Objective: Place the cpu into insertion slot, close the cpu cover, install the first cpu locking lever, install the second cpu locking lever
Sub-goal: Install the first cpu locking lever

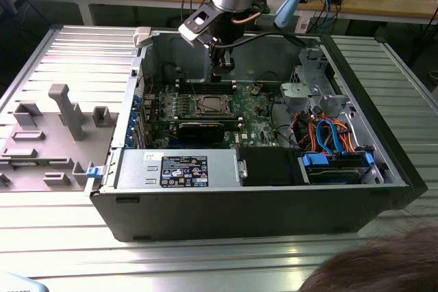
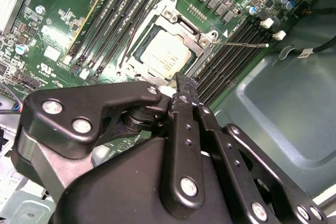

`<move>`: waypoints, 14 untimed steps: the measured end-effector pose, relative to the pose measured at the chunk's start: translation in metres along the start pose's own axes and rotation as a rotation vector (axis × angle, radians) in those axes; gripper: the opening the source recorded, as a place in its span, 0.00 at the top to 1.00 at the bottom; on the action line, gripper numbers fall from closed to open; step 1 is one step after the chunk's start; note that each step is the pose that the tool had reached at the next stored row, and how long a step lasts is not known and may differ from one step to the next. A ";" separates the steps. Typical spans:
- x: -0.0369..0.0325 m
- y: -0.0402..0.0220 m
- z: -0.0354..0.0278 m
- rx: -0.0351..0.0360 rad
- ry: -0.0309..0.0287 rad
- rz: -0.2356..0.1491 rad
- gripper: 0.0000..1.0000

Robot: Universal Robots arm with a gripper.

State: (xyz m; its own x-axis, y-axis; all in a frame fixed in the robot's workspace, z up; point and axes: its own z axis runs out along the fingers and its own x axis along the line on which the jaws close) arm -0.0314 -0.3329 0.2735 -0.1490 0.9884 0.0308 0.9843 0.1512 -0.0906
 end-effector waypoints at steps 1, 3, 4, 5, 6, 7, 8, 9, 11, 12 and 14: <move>0.0000 0.0000 0.0000 0.0001 -0.0002 -0.002 0.89; 0.0000 0.0000 0.0000 0.0002 -0.0006 -0.006 0.89; 0.0000 0.0000 0.0000 0.0003 -0.0008 -0.009 0.89; 0.0000 0.0000 0.0000 0.0004 -0.0010 -0.011 0.89; 0.0000 0.0000 0.0000 0.0004 -0.0012 -0.013 0.89; 0.0000 0.0000 0.0000 0.0005 -0.0015 -0.016 0.89; 0.0000 0.0000 0.0000 0.0005 -0.0017 -0.020 0.89; 0.0000 0.0000 0.0000 0.0007 -0.0020 -0.022 0.89; 0.0000 0.0000 0.0000 0.0008 -0.0024 -0.026 0.89; 0.0000 0.0000 0.0000 0.0008 -0.0026 -0.029 0.89; 0.0000 0.0000 0.0000 0.0011 -0.0032 -0.035 0.89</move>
State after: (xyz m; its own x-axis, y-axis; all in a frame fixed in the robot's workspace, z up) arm -0.0314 -0.3329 0.2735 -0.1835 0.9825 0.0308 0.9784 0.1855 -0.0906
